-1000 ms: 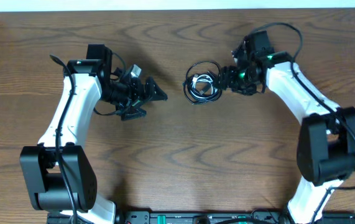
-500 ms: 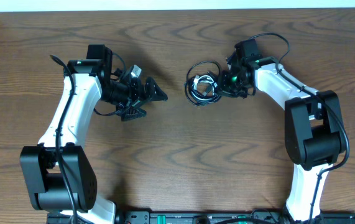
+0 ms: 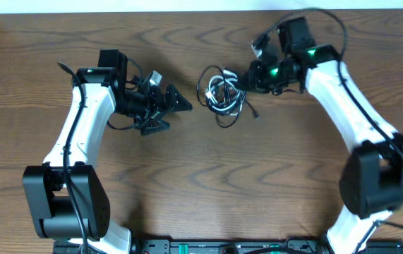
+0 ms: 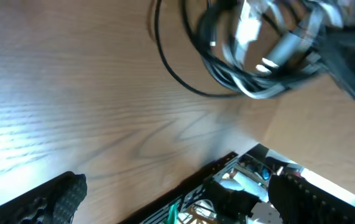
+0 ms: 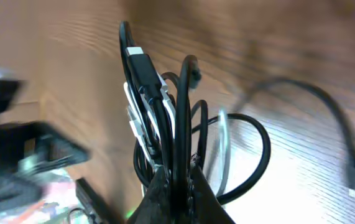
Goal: Untangle cables
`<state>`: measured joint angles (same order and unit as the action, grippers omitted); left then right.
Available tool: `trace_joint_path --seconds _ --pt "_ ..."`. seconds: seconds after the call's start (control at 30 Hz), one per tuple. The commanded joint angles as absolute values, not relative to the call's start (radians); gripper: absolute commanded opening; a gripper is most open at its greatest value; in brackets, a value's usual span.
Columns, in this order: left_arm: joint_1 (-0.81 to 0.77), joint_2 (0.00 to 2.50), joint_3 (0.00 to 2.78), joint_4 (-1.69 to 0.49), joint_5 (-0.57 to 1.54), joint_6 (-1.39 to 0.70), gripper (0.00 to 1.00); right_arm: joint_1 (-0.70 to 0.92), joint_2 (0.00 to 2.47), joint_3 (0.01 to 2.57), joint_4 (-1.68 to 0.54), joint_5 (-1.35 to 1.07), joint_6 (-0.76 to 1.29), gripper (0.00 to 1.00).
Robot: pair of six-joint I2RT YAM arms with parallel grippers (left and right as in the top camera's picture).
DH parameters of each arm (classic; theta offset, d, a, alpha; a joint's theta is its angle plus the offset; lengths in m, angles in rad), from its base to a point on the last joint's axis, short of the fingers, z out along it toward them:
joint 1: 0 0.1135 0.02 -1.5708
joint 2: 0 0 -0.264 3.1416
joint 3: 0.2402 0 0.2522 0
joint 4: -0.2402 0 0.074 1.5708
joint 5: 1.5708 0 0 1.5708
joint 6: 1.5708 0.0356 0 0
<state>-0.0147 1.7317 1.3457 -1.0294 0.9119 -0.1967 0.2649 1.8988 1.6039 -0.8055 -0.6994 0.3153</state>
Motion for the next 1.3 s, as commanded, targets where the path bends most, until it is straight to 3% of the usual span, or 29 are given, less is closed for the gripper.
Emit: trace_joint_path --seconds 0.0,0.4,0.57,0.73,0.77,0.8,0.9,0.93,1.0,1.1,1.2,1.27 --pt "-0.046 1.734 1.348 -1.003 0.961 -0.205 0.99 0.270 1.848 1.621 -0.799 -0.780 0.284 0.01" --pt "-0.196 1.734 1.348 -0.721 0.944 -0.325 0.99 0.259 1.834 1.621 -0.746 -0.926 0.366 0.01" --pt "-0.234 1.734 1.348 -0.708 0.722 -0.451 0.99 0.231 1.833 1.621 -0.734 -0.954 0.366 0.01" --pt "-0.237 1.734 1.348 -0.695 0.618 -0.451 0.31 0.219 1.831 1.621 -0.733 -0.962 0.366 0.01" --pt "-0.237 1.734 1.348 -0.689 0.593 -0.451 0.24 0.214 1.830 1.621 -0.730 -0.971 0.366 0.01" --pt "-0.237 1.734 1.348 -0.682 0.559 -0.454 0.08 0.199 1.830 1.621 -0.717 -1.019 0.366 0.01" --pt "-0.237 1.734 1.348 -0.682 0.569 -0.482 0.08 0.185 1.830 1.621 -0.716 -1.062 0.361 0.01" --pt "-0.237 1.734 1.348 -0.682 0.589 -0.501 0.16 0.184 1.830 1.621 -0.723 -1.056 0.359 0.01" --pt "-0.231 1.734 1.348 -0.658 0.699 -0.515 0.65 0.184 1.831 1.621 -0.739 -1.018 0.358 0.01" --pt "-0.220 1.734 1.348 -0.608 0.862 -0.515 0.71 0.184 1.831 1.621 -0.755 -0.967 0.359 0.01" --pt "-0.221 1.734 1.348 -0.581 0.879 -0.515 0.84 0.187 1.831 1.621 -0.739 -1.040 0.370 0.01" --pt "-0.226 1.734 1.348 -0.581 0.879 -0.515 0.86 0.193 1.831 1.621 -0.715 -1.082 0.371 0.01"
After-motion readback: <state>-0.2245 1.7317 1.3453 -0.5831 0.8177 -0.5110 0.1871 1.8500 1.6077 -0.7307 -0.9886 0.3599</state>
